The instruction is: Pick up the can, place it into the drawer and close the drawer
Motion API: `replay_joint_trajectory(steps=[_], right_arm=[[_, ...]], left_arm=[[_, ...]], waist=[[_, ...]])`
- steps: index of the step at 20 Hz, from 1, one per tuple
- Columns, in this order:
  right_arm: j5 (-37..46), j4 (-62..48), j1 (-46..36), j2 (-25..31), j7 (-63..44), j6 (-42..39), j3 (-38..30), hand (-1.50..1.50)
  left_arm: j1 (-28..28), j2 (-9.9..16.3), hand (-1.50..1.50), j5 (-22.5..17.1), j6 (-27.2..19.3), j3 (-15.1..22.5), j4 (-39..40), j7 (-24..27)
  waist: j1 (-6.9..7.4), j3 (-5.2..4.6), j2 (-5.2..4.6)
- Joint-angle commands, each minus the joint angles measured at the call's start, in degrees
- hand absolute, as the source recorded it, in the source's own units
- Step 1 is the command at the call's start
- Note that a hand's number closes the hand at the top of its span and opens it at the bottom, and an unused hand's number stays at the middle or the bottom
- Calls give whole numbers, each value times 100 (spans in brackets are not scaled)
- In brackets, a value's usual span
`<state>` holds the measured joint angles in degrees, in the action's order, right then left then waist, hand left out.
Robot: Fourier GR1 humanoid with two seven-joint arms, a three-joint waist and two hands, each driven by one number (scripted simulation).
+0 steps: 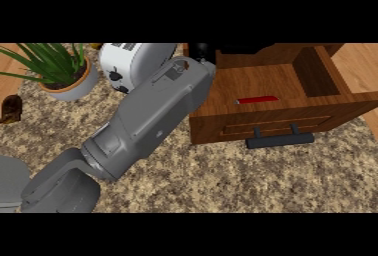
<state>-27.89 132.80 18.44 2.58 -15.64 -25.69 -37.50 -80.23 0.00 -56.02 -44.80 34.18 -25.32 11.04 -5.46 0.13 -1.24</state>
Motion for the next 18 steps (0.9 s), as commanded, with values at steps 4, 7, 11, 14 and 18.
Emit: replay_joint_trajectory(steps=[4, 7, 11, 14, 18], right_arm=[[1099, 343, -423, 482, 663, -391, -17, -150], [1654, 512, -678, 296, 887, -350, 346, -150], [2588, 725, -1045, 376, 745, -193, 855, -150], [3284, 726, -1197, 294, 900, -236, 1339, -150], [4615, 334, -1523, 267, 1129, -90, 2040, -150]], left_arm=[[-23, 0, -150, -279, 47, -43, -90, 286], [-55, 0, -150, -350, -114, 182, -360, 344], [-50, 0, -150, -416, -104, 105, -353, 577], [-2, 0, -150, -518, -103, 41, -264, 893], [-264, 0, -150, -520, -117, 74, -217, 454]], waist=[[77, -3, -11], [143, -2, 13], [304, -10, 20], [250, -7, -11], [422, -8, 26]])
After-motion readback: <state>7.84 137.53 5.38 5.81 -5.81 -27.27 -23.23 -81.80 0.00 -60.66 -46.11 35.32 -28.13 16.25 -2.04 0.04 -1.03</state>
